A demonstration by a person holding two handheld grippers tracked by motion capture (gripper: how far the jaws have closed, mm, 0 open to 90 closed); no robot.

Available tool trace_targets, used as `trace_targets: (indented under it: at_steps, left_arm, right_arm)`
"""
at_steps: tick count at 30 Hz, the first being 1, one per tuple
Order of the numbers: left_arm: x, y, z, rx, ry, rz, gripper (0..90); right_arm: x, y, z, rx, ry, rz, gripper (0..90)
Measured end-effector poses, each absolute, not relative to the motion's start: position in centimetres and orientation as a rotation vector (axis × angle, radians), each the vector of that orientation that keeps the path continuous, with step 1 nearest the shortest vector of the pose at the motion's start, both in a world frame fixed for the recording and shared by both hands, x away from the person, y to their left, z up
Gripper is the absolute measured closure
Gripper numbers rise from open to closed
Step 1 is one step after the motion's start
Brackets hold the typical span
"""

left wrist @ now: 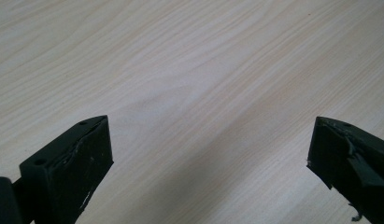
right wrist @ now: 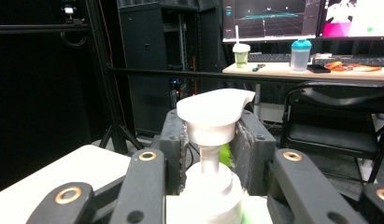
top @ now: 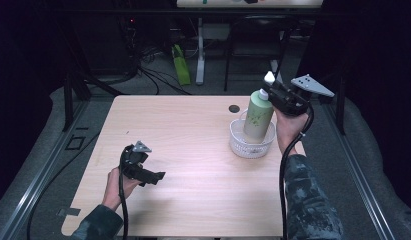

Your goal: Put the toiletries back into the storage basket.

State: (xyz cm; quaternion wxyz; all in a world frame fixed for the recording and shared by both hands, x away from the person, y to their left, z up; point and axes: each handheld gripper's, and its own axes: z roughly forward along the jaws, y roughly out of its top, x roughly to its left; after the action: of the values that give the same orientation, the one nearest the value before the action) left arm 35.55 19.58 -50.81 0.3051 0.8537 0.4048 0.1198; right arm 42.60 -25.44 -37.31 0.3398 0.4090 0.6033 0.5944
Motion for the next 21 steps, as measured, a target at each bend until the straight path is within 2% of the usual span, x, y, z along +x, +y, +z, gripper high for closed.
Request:
trace_targets:
  at_steps: [21]
  left_arm:
    - [35.5, 19.5, -50.9, 2.264, 1.071, 0.323, 0.0]
  right_arm:
    - [42.6, -25.2, -39.8, 1.105, 1.608, 1.532, 67.1]
